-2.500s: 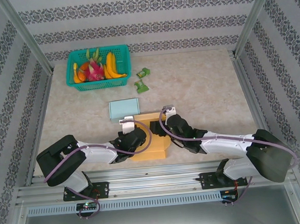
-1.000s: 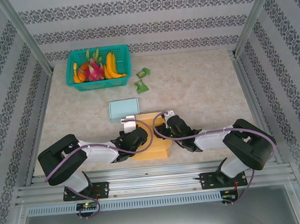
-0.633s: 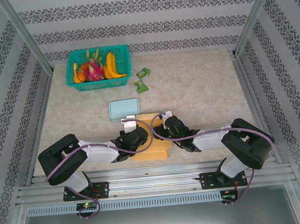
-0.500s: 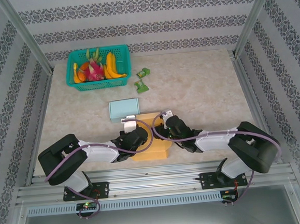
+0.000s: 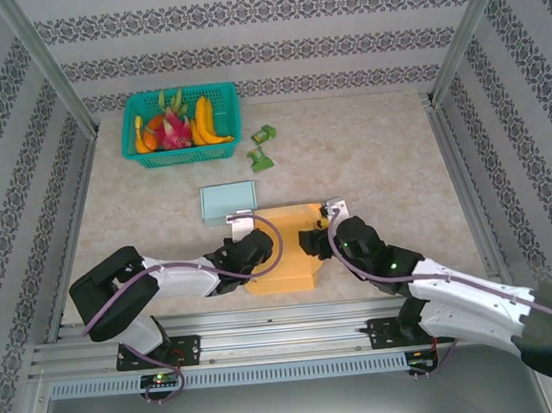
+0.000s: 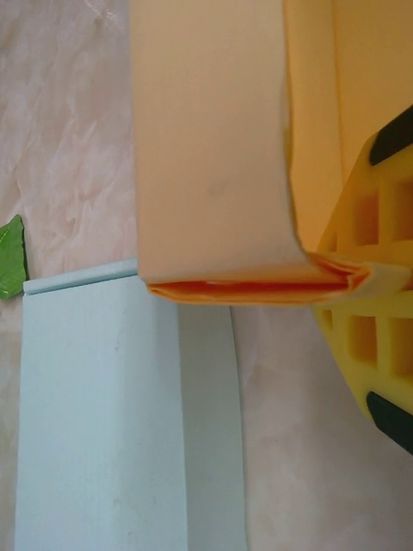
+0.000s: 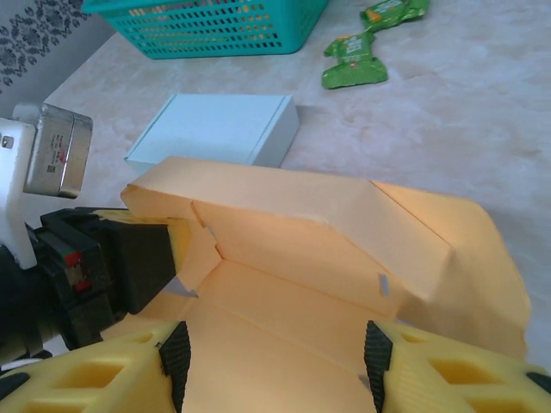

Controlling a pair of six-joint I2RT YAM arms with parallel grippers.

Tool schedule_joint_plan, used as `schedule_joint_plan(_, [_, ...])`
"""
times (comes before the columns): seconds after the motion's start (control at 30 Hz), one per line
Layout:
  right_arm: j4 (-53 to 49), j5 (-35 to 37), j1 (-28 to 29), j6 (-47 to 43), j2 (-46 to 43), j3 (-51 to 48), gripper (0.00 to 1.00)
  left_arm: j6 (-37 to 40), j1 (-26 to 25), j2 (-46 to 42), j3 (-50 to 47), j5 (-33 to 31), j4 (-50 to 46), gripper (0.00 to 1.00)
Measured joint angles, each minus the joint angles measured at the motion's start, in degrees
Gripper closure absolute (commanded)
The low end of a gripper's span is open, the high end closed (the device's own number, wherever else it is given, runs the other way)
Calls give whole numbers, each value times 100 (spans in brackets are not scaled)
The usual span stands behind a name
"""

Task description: Fold the paper box

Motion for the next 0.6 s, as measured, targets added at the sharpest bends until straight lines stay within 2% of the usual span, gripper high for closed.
schedule_joint_plan(0.17, [-957,518,0,-9,-977,0,41,42,46,-125,0,127,-140,100])
schedule_joint_plan(0.3, [-1239,905,-81,-50,-1606,-146,42,153,90,-459,-72,221,-181,100])
schedule_joint_plan(0.47, [-1368,970,-393,-118,-1609,-284,42,409,175,-1102,-411,450,-166,100])
schedule_joint_plan(0.6, [-1283,721,-498,-175,-1314,-297,42,586,216,-1502,-608,601,-184,100])
